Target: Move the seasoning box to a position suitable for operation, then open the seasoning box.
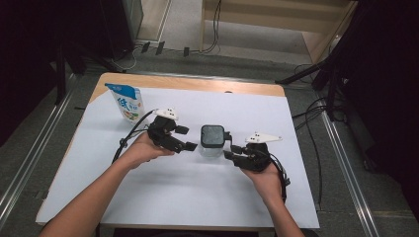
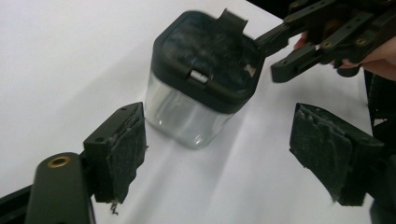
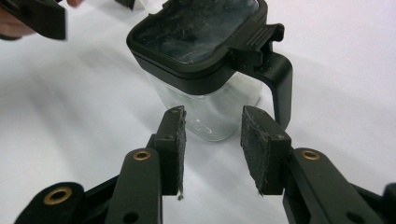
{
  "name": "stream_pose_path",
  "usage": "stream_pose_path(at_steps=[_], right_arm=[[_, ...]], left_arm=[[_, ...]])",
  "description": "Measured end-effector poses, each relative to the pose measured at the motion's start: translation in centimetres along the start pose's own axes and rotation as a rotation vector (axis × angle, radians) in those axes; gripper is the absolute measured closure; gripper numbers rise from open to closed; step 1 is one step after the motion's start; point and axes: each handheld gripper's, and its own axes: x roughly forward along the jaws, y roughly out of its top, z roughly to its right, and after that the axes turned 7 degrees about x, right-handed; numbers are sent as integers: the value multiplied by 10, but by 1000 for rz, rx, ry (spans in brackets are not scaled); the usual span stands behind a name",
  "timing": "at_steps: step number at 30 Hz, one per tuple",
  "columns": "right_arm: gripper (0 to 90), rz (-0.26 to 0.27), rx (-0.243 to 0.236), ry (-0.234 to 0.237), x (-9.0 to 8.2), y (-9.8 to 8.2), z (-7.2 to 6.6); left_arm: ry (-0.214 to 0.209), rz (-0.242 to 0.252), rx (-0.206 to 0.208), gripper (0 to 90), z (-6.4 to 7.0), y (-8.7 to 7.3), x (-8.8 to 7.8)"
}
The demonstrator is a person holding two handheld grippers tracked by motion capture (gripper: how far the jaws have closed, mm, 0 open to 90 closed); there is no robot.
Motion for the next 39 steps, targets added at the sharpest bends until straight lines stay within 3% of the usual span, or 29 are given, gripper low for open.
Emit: stream_pose_path(at_steps=[3, 7, 10, 13, 20, 24, 30, 34, 39], right_arm=[[612, -6, 0, 9, 2, 1, 0], [612, -10, -9, 20, 3, 2, -1], [613, -10, -9, 25, 4, 2, 0], [614, -21, -6, 27, 6, 3, 1], [620, -35, 6, 26, 8, 2, 3], [620, -39, 9, 32, 6, 1, 3], [621, -33, 19, 26, 5, -1, 4], [621, -31, 28, 25, 4, -2, 5], [623, -31, 33, 22, 4, -4, 6]], left_arm=[[-55, -50, 2, 106, -4, 6, 4], [-44, -104, 68, 5, -5, 9, 12], [-32, -87, 109, 3, -7, 9, 17], [-56, -53, 144, 3, -9, 9, 22], [-58, -60, 141, 17, -20, 5, 36], [-72, -54, 133, 35, -21, 5, 40], [-82, -93, 166, 37, -20, 10, 49], [-97, -74, 145, 83, -26, 8, 53], [-97, -88, 159, 97, -27, 5, 59]])
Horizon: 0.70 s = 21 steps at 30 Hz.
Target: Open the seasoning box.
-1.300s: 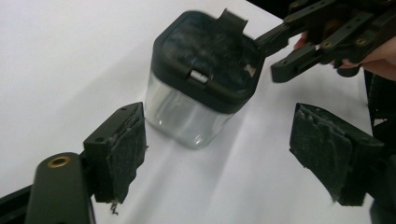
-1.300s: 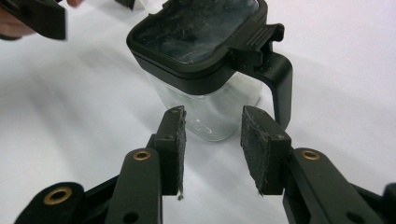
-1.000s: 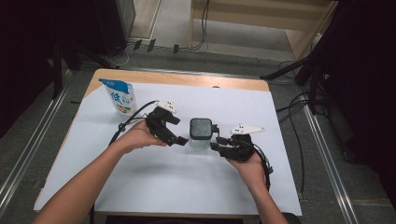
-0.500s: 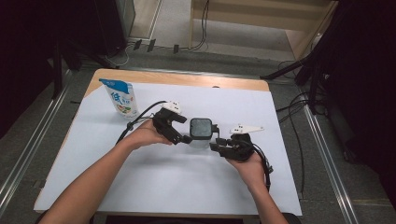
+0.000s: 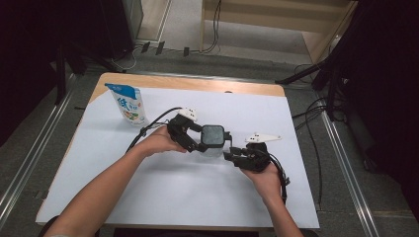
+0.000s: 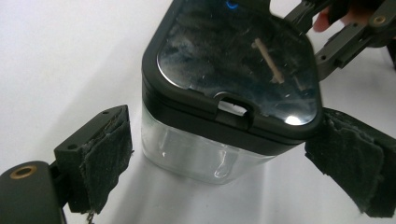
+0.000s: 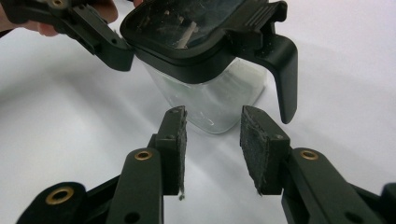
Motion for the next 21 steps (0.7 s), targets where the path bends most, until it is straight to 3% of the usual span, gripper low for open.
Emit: stream_pose_path(at_steps=[2, 5, 21], right_arm=[[624, 0, 2, 0, 0, 0, 2], [626, 5, 13, -3, -1, -1, 3], [629, -2, 14, -1, 1, -2, 4]], left_arm=[[7, 10, 16, 144, 2, 0, 3], [3, 20, 30, 140, 1, 1, 4], [-2, 45, 45, 158, 1, 3, -5]])
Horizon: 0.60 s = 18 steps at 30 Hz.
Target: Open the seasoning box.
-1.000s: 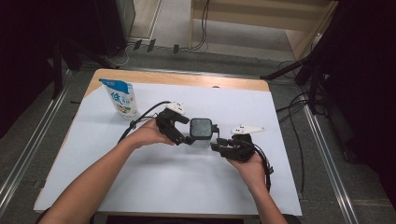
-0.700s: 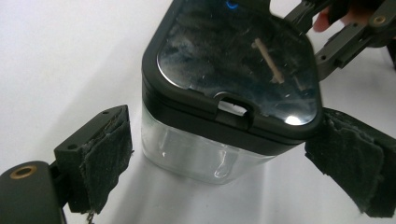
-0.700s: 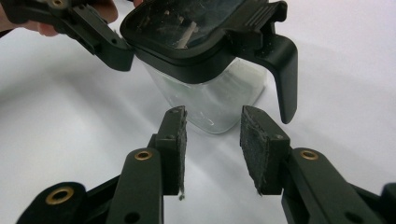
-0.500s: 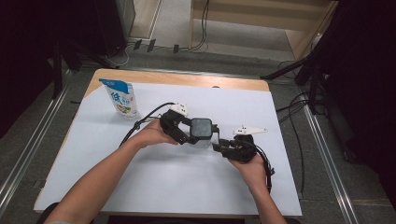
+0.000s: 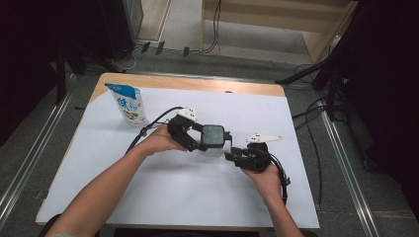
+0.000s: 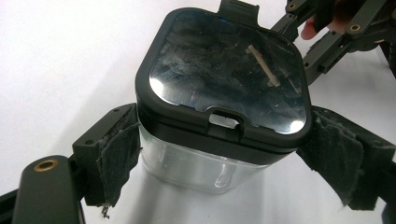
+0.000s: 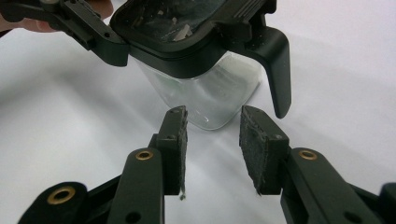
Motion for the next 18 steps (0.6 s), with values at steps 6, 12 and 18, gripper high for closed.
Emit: stream_pose_path(at_steps=[6, 12, 18], right_arm=[[629, -5, -1, 4, 1, 0, -1], [629, -6, 0, 4, 1, -1, -1], [629, -8, -1, 6, 1, -1, -1]], left_arm=[[3, 7, -1, 163, 1, 2, -2], [6, 12, 7, 170, 1, 4, -7], [-1, 12, -1, 191, 2, 5, -14]])
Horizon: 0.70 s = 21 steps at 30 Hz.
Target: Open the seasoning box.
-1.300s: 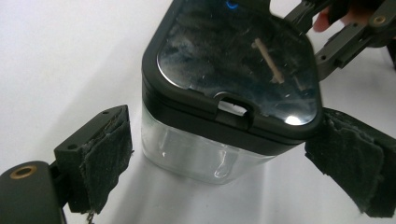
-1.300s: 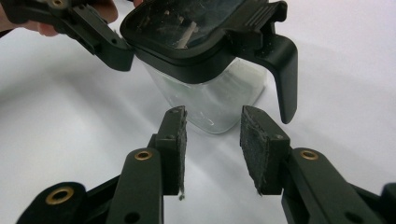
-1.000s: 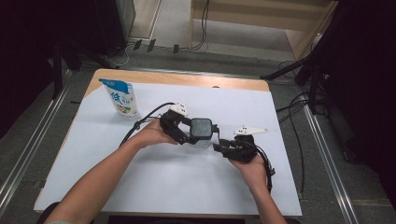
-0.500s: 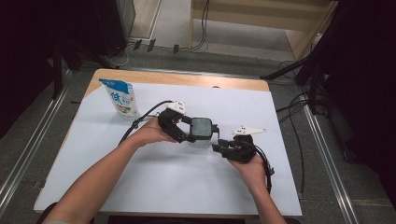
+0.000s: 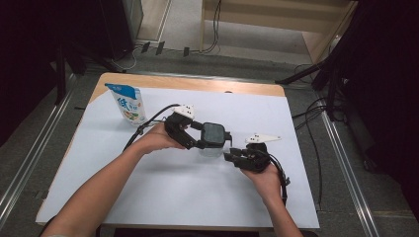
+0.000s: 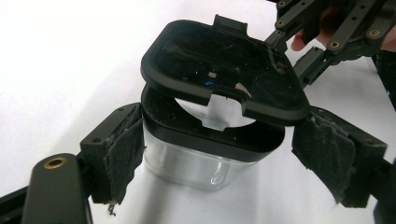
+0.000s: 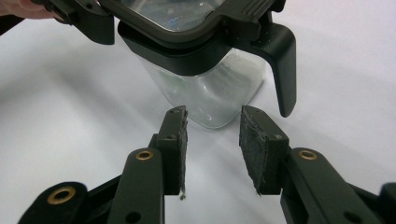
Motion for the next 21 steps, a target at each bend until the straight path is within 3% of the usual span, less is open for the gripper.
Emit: stream_pose_path(at_steps=[3, 7, 12, 21], right_arm=[[629, -1, -2, 1, 0, 0, 0], [632, 3, -4, 3, 0, 0, 0], [645, 7, -2, 6, -2, 1, 1], [660, 14, -13, 1, -3, 2, 1]], left_arm=[[3, -19, 5, 217, 0, 2, -4], [1, 10, -5, 335, 0, 7, -12], [24, -12, 2, 426, 3, 14, -15], [-17, -17, -24, 797, 7, 27, -16]])
